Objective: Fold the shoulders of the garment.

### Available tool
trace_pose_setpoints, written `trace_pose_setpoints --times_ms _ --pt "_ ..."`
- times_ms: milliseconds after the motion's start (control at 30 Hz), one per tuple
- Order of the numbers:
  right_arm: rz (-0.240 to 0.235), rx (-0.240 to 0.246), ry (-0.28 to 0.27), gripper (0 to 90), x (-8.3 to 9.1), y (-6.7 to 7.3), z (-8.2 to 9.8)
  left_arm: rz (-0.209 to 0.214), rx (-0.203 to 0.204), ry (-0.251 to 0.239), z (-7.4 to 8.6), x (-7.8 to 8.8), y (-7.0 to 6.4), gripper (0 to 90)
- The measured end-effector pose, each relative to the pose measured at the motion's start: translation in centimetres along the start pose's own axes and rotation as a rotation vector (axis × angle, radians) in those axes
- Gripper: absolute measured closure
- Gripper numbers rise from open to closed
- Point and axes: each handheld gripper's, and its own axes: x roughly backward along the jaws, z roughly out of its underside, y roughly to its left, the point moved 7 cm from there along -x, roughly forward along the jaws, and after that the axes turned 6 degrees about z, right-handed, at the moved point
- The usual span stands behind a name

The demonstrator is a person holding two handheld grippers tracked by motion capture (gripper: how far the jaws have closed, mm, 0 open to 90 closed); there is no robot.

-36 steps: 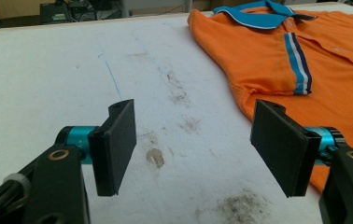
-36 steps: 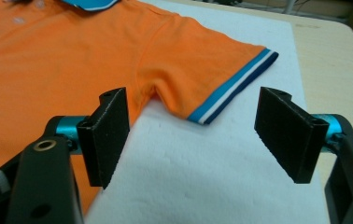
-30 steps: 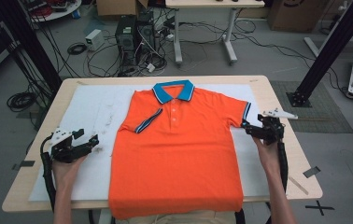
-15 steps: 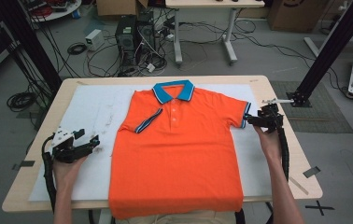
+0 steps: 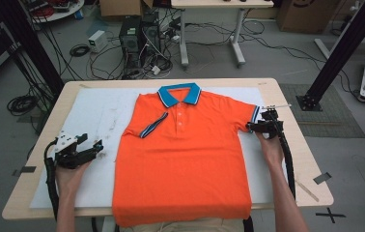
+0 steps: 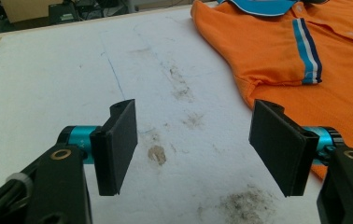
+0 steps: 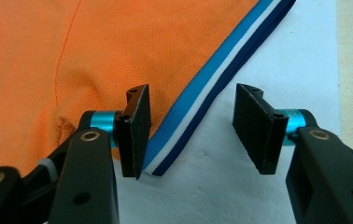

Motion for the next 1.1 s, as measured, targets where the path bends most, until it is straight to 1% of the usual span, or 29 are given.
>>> trace_pose_setpoints --times_ms 67,167,200,267,367,467,533,633,667,767,867,900,933,967,1000,1100 --pt "0.007 0.001 0.005 49.6 0.1 0.1 0.0 0.001 -0.001 0.001 0.0 0.0 0.0 32.5" --pt "0.008 -0.014 -0.002 53.3 0.1 0.2 0.1 -0.002 -0.006 0.003 0.0 0.0 0.0 32.5" --pt "0.007 -0.017 0.0 56.9 0.1 0.3 0.2 -0.001 -0.007 0.003 0.0 0.0 -0.1 32.5" --pt "-0.03 -0.016 0.001 67.7 0.2 0.6 0.2 -0.002 -0.01 0.004 0.0 -0.1 -0.1 32.5" --pt "-0.042 -0.019 -0.003 72.3 0.2 0.8 0.2 -0.002 -0.011 0.007 0.0 -0.1 -0.1 32.5" --pt "-0.067 -0.026 -0.002 80.4 0.2 0.8 0.1 -0.003 -0.01 0.01 0.0 -0.1 -0.1 32.5" --pt "-0.069 -0.027 -0.001 83.4 0.3 0.8 0.0 -0.004 -0.009 0.009 0.0 -0.1 -0.1 32.5" --pt "-0.061 -0.021 -0.026 85.5 0.7 0.9 -0.4 -0.003 -0.007 0.009 0.0 -0.1 -0.1 32.4" --pt "-0.066 -0.019 -0.037 85.6 0.9 1.0 -0.6 -0.003 -0.007 0.009 0.0 -0.1 -0.1 32.5" --pt "-0.087 -0.008 -0.054 85.8 1.7 1.8 -1.3 -0.004 -0.006 0.011 0.0 -0.1 -0.1 32.5" --pt "-0.104 0.026 -0.068 85.8 2.2 3.0 -2.1 -0.005 -0.007 0.01 0.0 -0.1 -0.1 32.5" --pt "-0.104 0.026 -0.068 85.8 2.2 3.0 -2.1 -0.005 -0.007 0.01 0.0 -0.1 -0.1 32.5" --pt "-0.106 0.044 -0.072 85.8 2.2 3.7 -2.6 -0.005 -0.006 0.01 0.0 -0.1 -0.1 32.5" --pt "-0.106 0.044 -0.072 85.8 2.2 3.7 -2.6 -0.004 -0.005 0.012 0.0 -0.1 -0.1 32.5" --pt "-0.117 0.07 -0.07 85.8 2.2 4.8 -3.1 -0.003 -0.005 0.013 0.0 -0.1 -0.1 32.5" --pt "-0.127 0.118 -0.069 85.8 1.8 6.5 -3.5 -0.002 -0.005 0.013 0.0 -0.1 -0.1 32.5"
